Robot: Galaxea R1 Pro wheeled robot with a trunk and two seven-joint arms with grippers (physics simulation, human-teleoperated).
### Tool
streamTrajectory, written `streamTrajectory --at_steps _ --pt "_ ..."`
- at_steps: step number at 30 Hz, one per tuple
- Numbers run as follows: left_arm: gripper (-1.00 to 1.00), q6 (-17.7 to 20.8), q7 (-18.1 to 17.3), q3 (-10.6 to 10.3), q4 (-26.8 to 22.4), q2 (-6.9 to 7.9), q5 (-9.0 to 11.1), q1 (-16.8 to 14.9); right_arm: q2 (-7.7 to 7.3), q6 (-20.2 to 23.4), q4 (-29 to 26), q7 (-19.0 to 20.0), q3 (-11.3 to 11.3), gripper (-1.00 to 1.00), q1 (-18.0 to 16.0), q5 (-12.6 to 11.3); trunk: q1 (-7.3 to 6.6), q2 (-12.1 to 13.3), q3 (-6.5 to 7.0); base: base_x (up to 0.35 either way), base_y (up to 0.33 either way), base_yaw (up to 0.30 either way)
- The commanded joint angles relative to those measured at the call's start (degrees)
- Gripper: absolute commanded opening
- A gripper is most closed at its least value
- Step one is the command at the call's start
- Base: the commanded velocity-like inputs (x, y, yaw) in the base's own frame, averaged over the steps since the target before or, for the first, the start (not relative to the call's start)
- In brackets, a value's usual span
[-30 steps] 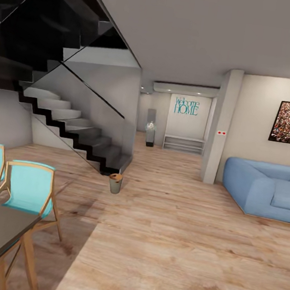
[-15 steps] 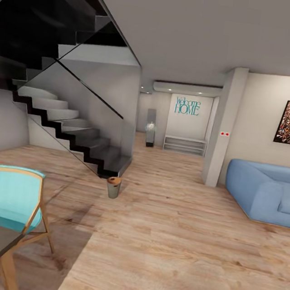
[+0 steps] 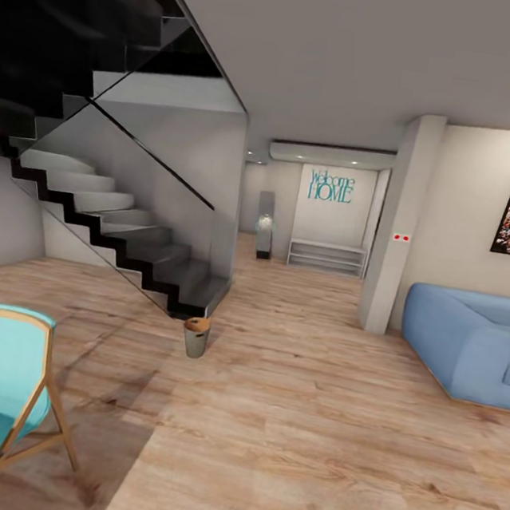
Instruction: Put the three can of soda from the living room inside the tash can in the kitchen.
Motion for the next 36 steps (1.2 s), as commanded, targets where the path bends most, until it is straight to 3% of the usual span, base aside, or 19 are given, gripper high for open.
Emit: streamTrajectory --at_steps 1,36 --pt "1.00 0.0 0.0 0.0 0.0 0.00 0.0 0.0 0.00 0.0 0.0 0.0 0.0 1.00 0.0 0.0 0.00 0.0 0.00 0.338 0.000 0.000" --pt "1.00 -0.4 0.0 0.1 -0.4 0.00 0.0 0.0 -0.01 0.0 0.0 0.0 0.0 1.00 0.0 0.0 0.00 0.0 0.00 0.338 0.000 0.000"
